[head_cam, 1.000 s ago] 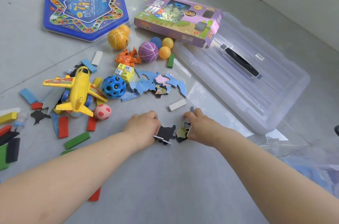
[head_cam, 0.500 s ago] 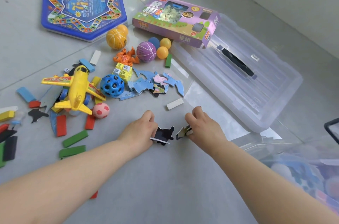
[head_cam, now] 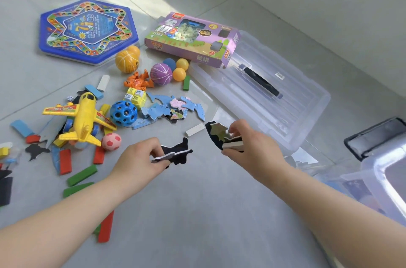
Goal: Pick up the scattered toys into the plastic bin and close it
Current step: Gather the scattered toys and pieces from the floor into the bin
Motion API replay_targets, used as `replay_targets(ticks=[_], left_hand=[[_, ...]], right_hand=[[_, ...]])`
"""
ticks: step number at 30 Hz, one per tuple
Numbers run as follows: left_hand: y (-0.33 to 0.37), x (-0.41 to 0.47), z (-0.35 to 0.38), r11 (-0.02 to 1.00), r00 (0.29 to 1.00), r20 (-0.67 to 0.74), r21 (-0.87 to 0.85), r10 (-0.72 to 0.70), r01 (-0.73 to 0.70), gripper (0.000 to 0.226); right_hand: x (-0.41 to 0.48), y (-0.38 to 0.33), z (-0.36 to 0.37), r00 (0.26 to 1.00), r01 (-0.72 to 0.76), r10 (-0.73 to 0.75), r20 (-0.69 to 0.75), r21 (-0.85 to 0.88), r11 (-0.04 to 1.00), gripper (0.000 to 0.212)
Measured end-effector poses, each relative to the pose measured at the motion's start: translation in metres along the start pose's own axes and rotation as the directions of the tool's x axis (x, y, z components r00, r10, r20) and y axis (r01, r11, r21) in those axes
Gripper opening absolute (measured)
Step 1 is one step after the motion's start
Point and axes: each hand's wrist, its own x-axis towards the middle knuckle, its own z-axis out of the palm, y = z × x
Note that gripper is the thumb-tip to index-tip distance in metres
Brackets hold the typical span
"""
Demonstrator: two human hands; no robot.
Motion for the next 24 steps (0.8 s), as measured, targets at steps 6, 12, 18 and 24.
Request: replay_targets(ticks=[6, 12, 18, 24], left_hand=[[0.076, 0.007, -0.011, 0.977, 0.986, -0.072, -0.140, 0.153, -0.162, 0.031], [0.168, 0.006, 0.015, 0.862, 0.888, 0.065, -0.281, 0.455, -0.422, 0.022], [0.274, -0.008, 0.084, 0.633, 0.639, 0.057, -0.235, 0.767, -0.738, 0.026], [0.312, -0.028, 0.159, 0.447, 0.501, 0.426, 0.229, 0.753, -0.865, 0.032]], right_hand=[[-0.069, 0.017, -0.085, 0.847, 0.133, 0.127, -0.517, 0.437, 0.889, 0.031], [-0.113, 0.106, -0.122, 0.667, -0.025, 0.564, -0.487, 0.741, 0.671, 0.031], [-0.153, 0.192, -0.097, 0.644, -0.484, 0.755, -0.119, 0.701, 0.523, 0.041], [-0.150, 0.221, -0.091, 0.651, -0.472, 0.755, -0.080, 0.736, 0.486, 0.049]])
